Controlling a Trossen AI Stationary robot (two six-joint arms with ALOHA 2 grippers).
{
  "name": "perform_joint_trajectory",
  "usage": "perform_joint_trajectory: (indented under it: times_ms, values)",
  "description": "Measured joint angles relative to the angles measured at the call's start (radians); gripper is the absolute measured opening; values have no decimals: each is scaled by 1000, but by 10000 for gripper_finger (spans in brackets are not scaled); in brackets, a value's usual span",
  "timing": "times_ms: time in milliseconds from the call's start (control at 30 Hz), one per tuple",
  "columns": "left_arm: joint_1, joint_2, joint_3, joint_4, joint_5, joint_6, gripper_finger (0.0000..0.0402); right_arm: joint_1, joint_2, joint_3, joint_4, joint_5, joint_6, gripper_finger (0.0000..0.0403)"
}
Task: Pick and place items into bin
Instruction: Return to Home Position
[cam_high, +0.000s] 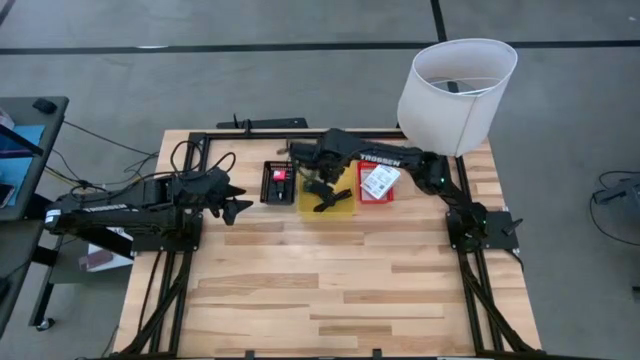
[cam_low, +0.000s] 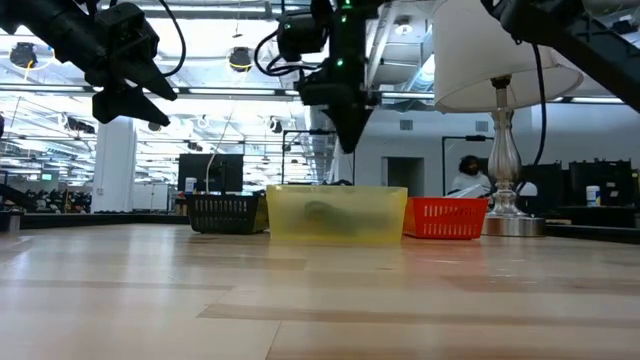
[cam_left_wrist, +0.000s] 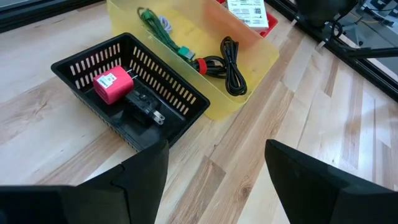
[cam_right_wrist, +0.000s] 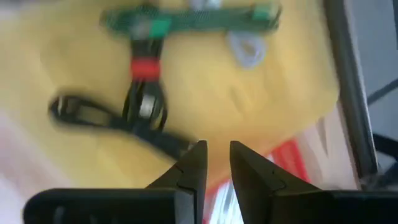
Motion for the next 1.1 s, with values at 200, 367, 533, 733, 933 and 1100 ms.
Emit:
perform_joint_trajectory:
  times_ms: [200, 367, 533, 733, 933, 1100]
  values:
    - [0, 0, 0, 0, 0, 0, 258, 103, 0, 5, -36, -3, 3, 66]
    - [0, 0, 0, 0, 0, 0, 258, 214, -2, 8, -36, 6, 66, 66]
    - [0, 0, 0, 0, 0, 0, 258, 329, -2, 8, -37, 10, 135, 66]
    - [0, 0, 0, 0, 0, 0, 258, 471, -2, 8, -37, 1, 185, 66]
    - [0, 0, 0, 0, 0, 0, 258, 585, -6, 8, 91, -84, 139, 66]
    - [0, 0, 0, -1, 0, 0, 258, 601, -102, 9, 304, -263, 28, 66]
